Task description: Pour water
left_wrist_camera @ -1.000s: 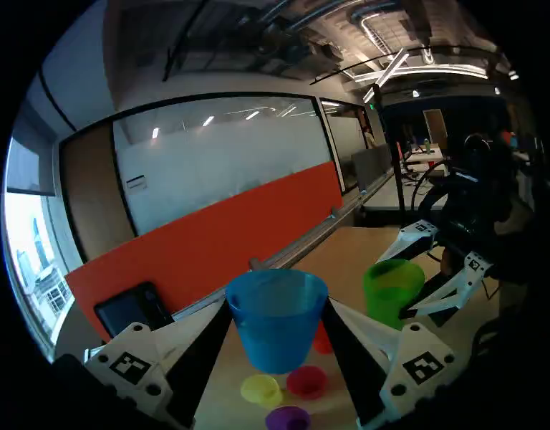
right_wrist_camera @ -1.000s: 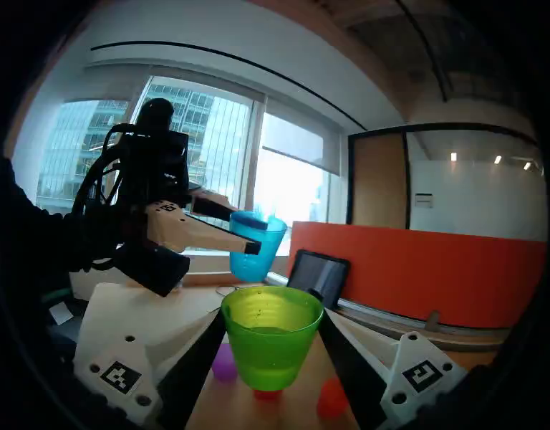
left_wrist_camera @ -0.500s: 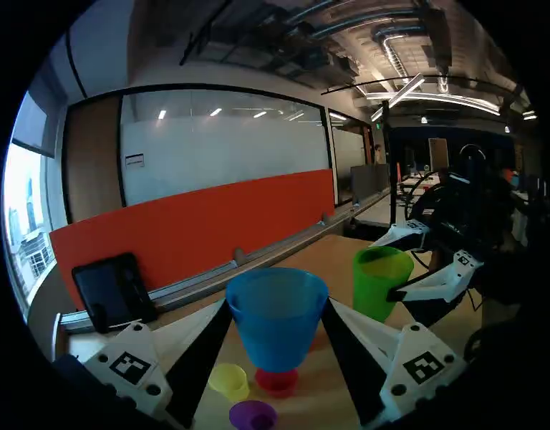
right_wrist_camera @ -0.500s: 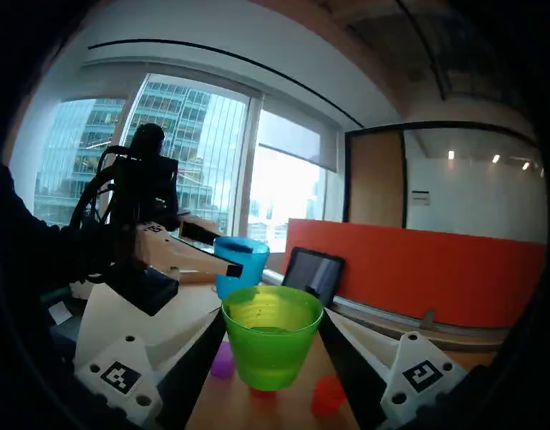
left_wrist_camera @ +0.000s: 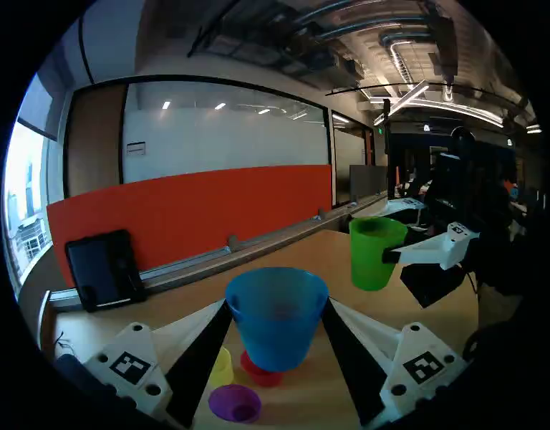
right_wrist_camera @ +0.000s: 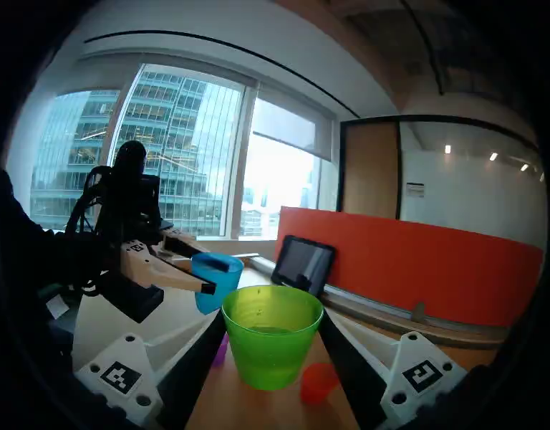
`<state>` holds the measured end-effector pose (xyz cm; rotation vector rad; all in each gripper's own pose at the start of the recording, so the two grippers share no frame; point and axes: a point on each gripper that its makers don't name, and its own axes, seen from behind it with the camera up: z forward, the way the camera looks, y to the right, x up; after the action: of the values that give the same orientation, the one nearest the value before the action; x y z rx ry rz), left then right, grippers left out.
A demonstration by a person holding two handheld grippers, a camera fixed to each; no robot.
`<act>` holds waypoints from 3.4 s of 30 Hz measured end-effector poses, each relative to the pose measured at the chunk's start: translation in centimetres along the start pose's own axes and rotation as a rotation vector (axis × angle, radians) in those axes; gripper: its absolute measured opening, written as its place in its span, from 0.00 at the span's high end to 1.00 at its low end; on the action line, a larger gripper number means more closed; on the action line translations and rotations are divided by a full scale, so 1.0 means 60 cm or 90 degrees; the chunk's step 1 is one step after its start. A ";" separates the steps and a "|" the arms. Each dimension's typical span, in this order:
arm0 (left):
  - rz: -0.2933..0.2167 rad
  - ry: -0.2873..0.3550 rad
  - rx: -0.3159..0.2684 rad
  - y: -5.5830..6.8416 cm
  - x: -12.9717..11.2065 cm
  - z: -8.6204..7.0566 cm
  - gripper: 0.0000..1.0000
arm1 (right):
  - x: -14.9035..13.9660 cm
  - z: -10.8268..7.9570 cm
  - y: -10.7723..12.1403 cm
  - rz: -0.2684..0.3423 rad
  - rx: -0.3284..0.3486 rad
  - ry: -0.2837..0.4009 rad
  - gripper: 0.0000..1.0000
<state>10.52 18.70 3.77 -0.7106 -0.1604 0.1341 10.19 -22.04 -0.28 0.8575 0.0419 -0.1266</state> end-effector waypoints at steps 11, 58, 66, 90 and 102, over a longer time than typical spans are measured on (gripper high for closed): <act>0.020 -0.016 0.001 0.025 -0.051 0.003 0.14 | -0.018 -0.018 0.031 0.009 -0.019 -0.028 0.09; 0.052 -0.217 -0.096 0.111 -0.272 0.031 0.13 | -0.203 -0.050 0.061 0.027 0.014 -0.234 0.09; 0.038 -0.233 -0.104 0.113 -0.295 0.039 0.13 | -0.229 -0.053 0.067 0.030 0.014 -0.257 0.08; 0.014 -0.251 -0.107 0.109 -0.337 0.051 0.13 | -0.270 -0.049 0.069 0.034 0.017 -0.285 0.09; 0.029 -0.270 -0.098 0.109 -0.356 0.045 0.11 | -0.281 -0.051 0.062 0.035 0.020 -0.292 0.08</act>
<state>-11.34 21.54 -0.65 -0.8334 -0.5643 0.3189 -6.03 -15.70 2.00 0.8429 -0.4137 -0.2694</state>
